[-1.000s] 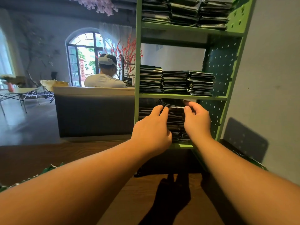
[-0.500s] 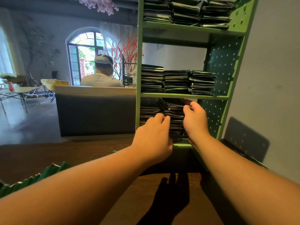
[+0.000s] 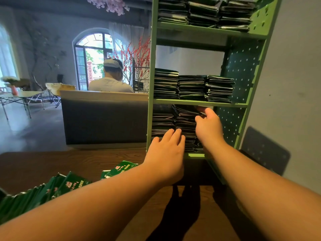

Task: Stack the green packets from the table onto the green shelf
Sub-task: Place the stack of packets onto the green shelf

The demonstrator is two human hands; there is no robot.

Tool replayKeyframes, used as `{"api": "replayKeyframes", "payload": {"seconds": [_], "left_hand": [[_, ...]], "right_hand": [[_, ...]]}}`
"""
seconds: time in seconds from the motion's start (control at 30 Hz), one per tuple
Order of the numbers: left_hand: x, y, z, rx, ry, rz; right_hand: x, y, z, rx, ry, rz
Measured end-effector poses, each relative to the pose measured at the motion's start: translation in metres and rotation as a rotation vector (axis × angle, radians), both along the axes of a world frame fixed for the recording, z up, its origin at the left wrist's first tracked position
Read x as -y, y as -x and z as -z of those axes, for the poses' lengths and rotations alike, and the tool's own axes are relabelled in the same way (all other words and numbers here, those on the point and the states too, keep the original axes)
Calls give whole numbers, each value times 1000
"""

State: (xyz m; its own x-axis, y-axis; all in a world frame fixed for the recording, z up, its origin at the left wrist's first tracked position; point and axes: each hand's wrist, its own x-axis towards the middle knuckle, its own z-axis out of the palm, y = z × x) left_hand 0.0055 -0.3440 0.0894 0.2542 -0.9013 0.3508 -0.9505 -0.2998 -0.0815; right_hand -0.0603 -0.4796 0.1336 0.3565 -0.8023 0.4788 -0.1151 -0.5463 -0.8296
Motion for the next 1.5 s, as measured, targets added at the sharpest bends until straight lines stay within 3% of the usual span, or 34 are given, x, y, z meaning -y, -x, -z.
{"api": "replayKeyframes", "payload": {"seconds": [0.23, 0.6, 0.87, 1.0, 1.2, 1.37, 1.5], "left_hand": [[-6, 0, -1, 106, 64, 3], [-11, 0, -6, 118, 93, 24], [-17, 2, -6, 110, 105, 11], [-18, 11, -9, 77, 116, 24], [-4, 49, -3, 53, 140, 99], [18, 90, 10, -29, 104, 158], [43, 120, 23, -80, 32, 199]], "right_hand": [[1, 6, 1, 23, 42, -14], [-1, 0, 4, 91, 2, -9], [-5, 10, 7, 13, -6, 37], [-9, 46, 13, 19, 144, 63], [14, 124, 38, -207, 381, 107], [44, 189, 58, -370, 331, 221], [67, 231, 79, -631, 210, 265]]}}
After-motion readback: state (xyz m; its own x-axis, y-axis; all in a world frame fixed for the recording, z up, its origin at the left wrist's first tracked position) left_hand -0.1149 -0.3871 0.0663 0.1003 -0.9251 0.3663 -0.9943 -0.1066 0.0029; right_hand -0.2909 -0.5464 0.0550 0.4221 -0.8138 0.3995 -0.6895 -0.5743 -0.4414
